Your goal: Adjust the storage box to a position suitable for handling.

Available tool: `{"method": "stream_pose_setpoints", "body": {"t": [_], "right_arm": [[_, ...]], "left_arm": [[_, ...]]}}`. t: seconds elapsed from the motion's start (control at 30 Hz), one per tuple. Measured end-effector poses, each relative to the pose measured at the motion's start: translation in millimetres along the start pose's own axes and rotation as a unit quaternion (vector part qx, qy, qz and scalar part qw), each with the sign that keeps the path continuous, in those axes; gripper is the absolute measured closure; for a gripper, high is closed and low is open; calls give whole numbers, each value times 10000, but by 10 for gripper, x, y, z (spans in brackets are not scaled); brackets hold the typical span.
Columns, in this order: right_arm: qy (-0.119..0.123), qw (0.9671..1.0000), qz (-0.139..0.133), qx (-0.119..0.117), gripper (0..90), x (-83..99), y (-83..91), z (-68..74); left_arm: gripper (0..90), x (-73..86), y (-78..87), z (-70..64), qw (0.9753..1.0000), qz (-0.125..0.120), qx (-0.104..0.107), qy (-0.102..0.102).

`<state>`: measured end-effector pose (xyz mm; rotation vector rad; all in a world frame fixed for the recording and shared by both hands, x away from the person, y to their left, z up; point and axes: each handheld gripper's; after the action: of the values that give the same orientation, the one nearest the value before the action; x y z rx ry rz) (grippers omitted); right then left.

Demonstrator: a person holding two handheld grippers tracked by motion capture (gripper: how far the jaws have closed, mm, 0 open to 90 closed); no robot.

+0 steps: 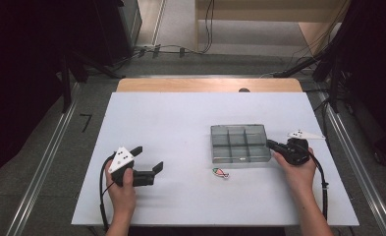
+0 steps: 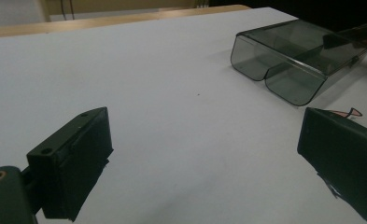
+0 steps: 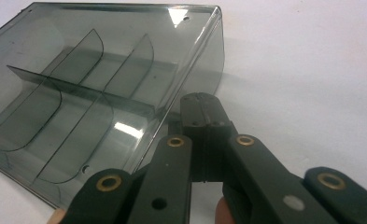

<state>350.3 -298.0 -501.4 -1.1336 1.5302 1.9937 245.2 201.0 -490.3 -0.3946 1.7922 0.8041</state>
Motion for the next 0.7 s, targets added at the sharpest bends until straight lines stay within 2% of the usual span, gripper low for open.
{"method": "stream_pose_setpoints", "body": {"t": [0.07, 0.23, 0.4, 0.47, 0.57, 0.6, 0.7], "right_arm": [[-14, 10000, 0, -9, 876, 2, 0, 13], [32, 10000, -17, -74, 877, 1, -12, 54], [87, 9999, 0, -137, 876, -5, -31, 131], [121, 9998, -7, -162, 876, -10, -43, 155], [160, 9997, -11, -184, 876, -22, -66, 195], [189, 9996, -13, -204, 877, -28, -80, 226], [219, 9994, -15, -249, 877, -31, -91, 262]], "left_arm": [[27, -79, -105, -18, 10000, 9, 92, 3], [33, -155, -217, -16, 9999, 46, 139, 3], [56, -191, -343, 1, 9997, 123, 185, 77], [86, -193, -398, 4, 9997, 165, 143, 99], [116, -193, -495, 16, 9995, 212, 138, 206], [118, -193, -568, 13, 9991, 259, 146, 298], [119, -193, -632, -2, 9987, 312, 181, 363]]}}
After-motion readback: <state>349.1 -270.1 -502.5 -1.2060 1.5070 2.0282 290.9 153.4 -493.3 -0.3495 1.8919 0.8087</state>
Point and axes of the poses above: each handheld gripper's, and its own axes: y roughly backward along the jaws, x roughly out of its underside, z roughly to its left, and after that the axes turned 12 degrees about x, right-handed
